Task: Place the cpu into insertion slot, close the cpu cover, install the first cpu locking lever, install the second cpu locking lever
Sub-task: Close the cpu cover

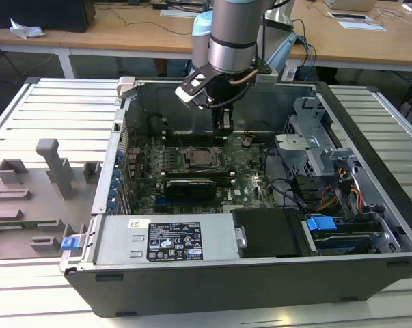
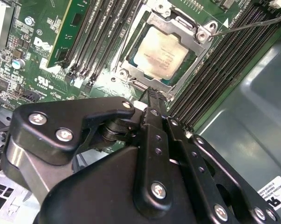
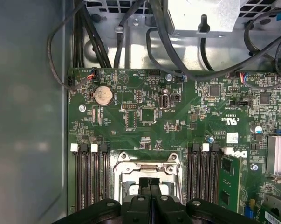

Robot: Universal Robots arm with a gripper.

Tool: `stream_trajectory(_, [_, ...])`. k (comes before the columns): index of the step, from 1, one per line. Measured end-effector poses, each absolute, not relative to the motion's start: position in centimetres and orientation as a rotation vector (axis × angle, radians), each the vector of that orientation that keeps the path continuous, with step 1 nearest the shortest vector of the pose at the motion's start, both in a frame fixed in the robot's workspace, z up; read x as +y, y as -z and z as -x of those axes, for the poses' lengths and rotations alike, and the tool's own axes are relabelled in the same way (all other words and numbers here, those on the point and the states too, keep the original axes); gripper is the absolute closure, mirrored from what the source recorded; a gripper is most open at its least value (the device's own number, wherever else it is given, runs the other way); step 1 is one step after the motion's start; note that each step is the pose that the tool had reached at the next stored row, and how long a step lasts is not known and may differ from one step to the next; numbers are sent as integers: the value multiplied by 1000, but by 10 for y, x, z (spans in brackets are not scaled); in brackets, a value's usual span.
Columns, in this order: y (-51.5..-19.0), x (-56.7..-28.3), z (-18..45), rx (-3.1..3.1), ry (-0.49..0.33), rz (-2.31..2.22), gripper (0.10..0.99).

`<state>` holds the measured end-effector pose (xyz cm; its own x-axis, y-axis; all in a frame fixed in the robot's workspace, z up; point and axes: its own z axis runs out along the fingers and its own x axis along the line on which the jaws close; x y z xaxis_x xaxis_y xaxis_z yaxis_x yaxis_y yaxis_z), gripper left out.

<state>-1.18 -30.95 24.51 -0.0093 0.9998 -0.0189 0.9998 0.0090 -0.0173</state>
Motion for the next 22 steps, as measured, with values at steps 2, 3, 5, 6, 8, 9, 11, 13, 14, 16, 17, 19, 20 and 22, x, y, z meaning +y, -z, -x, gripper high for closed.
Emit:
stream_trajectory(2, [-244, -310, 12, 2231, 41, -2210, 980])
stream_trajectory(3, [-244, -310, 13, 2230, 41, -2210, 980])
stream_trajectory(5, [-243, -310, 13, 2231, 41, -2210, 980])
stream_trajectory(6, [-242, -310, 14, 2231, 41, -2210, 980])
stream_trajectory(8, [-240, -310, 14, 2231, 41, -2210, 980])
stream_trajectory(9, [-238, -310, 15, 2231, 41, -2210, 980])
stream_trajectory(11, [-235, -310, 15, 2231, 41, -2210, 980])
stream_trajectory(13, [-232, -310, 16, 2230, 41, -2210, 980])
stream_trajectory(14, [-230, -310, 16, 2231, 41, -2210, 980])
stream_trajectory(16, [-229, -310, 23, 2230, 41, -2210, 980])
stream_trajectory(17, [-228, -310, 28, 2231, 41, -2210, 980])
stream_trajectory(19, [-226, -309, 40, 2230, 39, -2210, 980])
stream_trajectory(20, [-224, -309, 45, 2230, 39, -2210, 980])
stream_trajectory(22, [-221, -310, 56, 2230, 40, -2210, 980])
